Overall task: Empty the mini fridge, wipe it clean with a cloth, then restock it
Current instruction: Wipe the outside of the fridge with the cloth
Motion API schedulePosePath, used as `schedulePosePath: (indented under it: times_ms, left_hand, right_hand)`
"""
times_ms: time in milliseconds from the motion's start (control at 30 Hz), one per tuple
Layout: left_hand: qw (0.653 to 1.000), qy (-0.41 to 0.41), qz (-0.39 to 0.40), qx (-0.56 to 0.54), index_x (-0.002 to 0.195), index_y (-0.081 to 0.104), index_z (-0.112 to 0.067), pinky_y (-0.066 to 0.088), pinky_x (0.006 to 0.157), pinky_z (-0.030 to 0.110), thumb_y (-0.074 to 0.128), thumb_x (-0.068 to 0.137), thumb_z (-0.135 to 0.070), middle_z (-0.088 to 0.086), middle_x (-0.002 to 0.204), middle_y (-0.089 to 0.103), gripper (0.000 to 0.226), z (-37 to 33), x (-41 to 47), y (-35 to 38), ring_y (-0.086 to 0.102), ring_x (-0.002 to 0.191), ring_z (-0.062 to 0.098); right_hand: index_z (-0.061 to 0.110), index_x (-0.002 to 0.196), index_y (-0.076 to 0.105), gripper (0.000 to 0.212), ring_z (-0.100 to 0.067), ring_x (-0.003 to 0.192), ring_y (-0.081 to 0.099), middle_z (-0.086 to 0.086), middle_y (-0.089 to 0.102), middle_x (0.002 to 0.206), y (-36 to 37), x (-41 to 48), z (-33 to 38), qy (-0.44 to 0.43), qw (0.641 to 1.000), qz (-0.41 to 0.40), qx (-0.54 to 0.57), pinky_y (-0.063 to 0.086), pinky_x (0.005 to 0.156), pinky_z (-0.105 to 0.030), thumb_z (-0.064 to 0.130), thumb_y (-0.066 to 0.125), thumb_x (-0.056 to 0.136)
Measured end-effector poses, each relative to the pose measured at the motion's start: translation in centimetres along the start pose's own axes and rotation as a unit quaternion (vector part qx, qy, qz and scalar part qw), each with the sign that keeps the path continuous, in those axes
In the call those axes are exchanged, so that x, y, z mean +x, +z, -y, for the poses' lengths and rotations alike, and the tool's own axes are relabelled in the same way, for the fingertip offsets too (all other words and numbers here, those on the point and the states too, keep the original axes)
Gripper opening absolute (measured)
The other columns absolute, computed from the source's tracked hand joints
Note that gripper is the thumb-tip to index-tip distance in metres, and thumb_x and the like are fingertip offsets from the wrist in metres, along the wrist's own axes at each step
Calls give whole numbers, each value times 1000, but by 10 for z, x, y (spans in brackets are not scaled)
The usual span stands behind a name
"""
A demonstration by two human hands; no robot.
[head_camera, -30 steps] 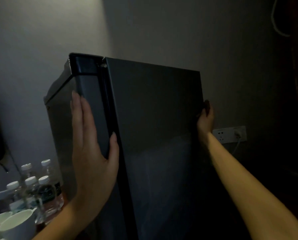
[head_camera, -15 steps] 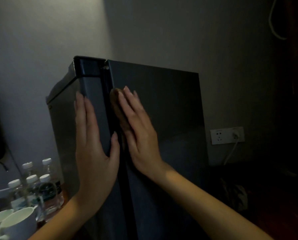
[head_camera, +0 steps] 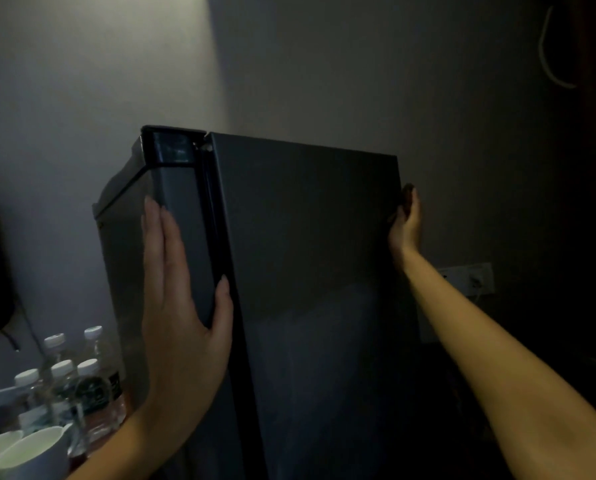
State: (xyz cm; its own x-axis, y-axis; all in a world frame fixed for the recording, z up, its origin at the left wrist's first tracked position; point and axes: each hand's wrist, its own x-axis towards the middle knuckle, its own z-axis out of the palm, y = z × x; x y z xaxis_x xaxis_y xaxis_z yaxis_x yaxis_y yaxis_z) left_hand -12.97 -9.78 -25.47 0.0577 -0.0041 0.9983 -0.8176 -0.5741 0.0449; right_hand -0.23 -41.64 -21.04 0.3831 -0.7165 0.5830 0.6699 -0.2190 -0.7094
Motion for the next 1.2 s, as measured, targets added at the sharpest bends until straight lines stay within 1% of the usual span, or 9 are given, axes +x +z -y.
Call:
schedulePosePath:
  times_ms: [100,233,433,667,800,867,933,1067,1200]
  left_hand:
    - [1000,6,1,-3,150,13,5,7,118,18,53,88,-4,17,160,5,75,0,0,0,3,149,13]
    - [1000,15,-3,-3,149,14,7,8,118,17,53,88,-3,20,159,6,74,1,0,0,2,149,12]
    - [1000,3,-2,-2,149,14,7,6,119,19,54,90,3,20,160,6,72,2,0,0,4,149,17]
    - [1000,-4,-1,-5,149,14,8,8,120,22,58,87,4,21,159,7,76,1,0,-1,7,149,23]
    - [1000,-3,-2,-20,150,14,6,10,121,27,57,89,2,19,160,7,74,2,-2,-1,7,149,22]
    - [1000,-8,3,-27,150,13,5,11,121,28,56,90,1,18,160,6,74,1,-3,-2,7,150,23]
    - [999,-14,8,-34,151,12,3,13,121,31,56,91,0,16,160,5,75,1,-3,-2,7,150,24]
    - [998,-11,13,-61,150,11,5,13,121,33,56,91,3,19,160,4,74,3,-3,-2,6,150,26]
    - [997,-22,4,-74,150,12,4,14,121,32,56,92,2,19,160,6,73,3,-8,-2,7,150,25]
  right_hand:
    - [15,150,29,49,-20,142,28,-7,28,156,16,-12,27,-14,1000,-20,4,22,110,-23,5,34,103]
    - [7,148,33,50,-19,143,27,-9,29,155,49,-59,81,-182,982,57,-9,20,118,-27,-1,37,99]
    - [-2,143,39,51,-25,145,26,-16,35,152,89,-157,140,-415,884,213,4,20,120,-32,-12,41,93]
    - [-7,139,43,40,-29,145,26,-22,36,150,63,-146,137,-454,829,326,-15,23,119,-45,-8,40,99]
    - [-2,141,41,47,-22,134,44,-19,40,148,50,-129,129,-375,876,300,35,34,114,-40,-12,39,95]
    - [13,143,36,55,-9,114,57,-11,43,146,37,-132,121,-221,943,205,144,46,100,-28,-8,40,92]
    - [20,144,33,58,-7,125,50,-1,43,146,19,-148,108,-144,968,78,189,39,110,-31,-1,42,91]
    - [5,142,40,50,-19,138,40,-4,42,146,-10,-208,80,-242,959,118,90,30,116,-42,-6,44,93]
    - [2,139,46,47,-14,136,42,-4,46,143,-13,-257,53,-241,957,162,9,32,114,-33,-9,41,93]
